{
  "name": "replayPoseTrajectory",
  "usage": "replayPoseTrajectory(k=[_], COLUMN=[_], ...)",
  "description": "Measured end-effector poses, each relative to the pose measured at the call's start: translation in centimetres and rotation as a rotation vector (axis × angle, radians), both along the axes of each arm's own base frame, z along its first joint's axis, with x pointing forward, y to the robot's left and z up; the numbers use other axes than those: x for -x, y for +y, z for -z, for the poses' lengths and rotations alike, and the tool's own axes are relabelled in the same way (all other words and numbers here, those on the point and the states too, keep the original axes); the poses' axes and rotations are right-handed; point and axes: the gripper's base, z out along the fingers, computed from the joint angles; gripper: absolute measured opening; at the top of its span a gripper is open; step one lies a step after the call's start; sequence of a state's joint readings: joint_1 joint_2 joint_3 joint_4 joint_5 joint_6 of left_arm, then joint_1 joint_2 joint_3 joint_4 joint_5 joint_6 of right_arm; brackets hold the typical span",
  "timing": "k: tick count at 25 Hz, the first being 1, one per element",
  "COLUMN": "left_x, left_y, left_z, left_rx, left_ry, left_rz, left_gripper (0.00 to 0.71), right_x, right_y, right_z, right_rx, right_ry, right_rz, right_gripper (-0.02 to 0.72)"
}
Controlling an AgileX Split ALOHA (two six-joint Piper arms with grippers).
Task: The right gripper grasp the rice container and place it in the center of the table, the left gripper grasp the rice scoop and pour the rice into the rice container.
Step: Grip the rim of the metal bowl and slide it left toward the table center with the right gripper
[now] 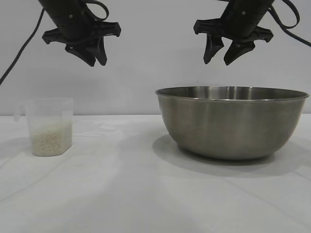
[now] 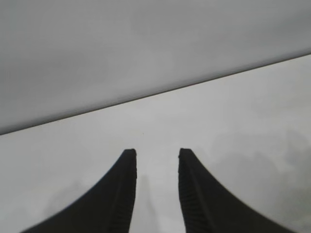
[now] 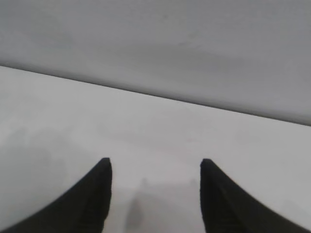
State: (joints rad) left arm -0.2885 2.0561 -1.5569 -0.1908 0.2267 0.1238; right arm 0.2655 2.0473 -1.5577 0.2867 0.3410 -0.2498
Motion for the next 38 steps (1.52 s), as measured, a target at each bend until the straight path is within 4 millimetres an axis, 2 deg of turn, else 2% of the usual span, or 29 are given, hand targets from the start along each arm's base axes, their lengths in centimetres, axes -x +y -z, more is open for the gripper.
replayPoseTrajectory(k=[9, 13, 16, 18, 21, 25, 28, 38], left_x=[0.0, 0.0, 0.0, 0.0, 0.1, 0.1, 0.1, 0.2], left_y=[0.0, 0.0, 0.0, 0.0, 0.0, 0.0, 0.0, 0.0], left_z=[0.0, 0.0, 0.0, 0.0, 0.1, 0.1, 0.1, 0.3], left_rx=[0.000, -0.001, -0.001, -0.001, -0.002, -0.002, -0.003, -0.009], left_ry=[0.000, 0.004, 0.004, 0.006, 0.009, 0.011, 0.016, 0.034], left_rz=[0.000, 0.001, 0.001, 0.001, 0.002, 0.002, 0.003, 0.007], left_gripper=[0.168, 0.168, 0.168, 0.168, 0.168, 0.168, 0.168, 0.168], right_x=[0.3, 1.8, 3.1, 4.1, 5.5, 6.8, 7.1, 5.5], right_y=[0.0, -0.2, -1.4, -2.6, -4.8, -6.5, -6.8, -6.7], right_z=[0.1, -2.0, -4.6, -5.7, -6.0, -5.4, -4.7, 1.4], right_rx=[0.002, 0.016, 0.024, 0.037, 0.058, 0.094, 0.115, 0.134], right_ry=[0.039, 0.099, 0.130, 0.197, 0.344, 0.528, 0.601, 0.764], right_rz=[-0.010, -0.045, -0.053, -0.057, -0.054, -0.063, -0.073, -0.079], right_gripper=[0.384, 0.384, 0.384, 0.384, 0.384, 0.384, 0.384, 0.384])
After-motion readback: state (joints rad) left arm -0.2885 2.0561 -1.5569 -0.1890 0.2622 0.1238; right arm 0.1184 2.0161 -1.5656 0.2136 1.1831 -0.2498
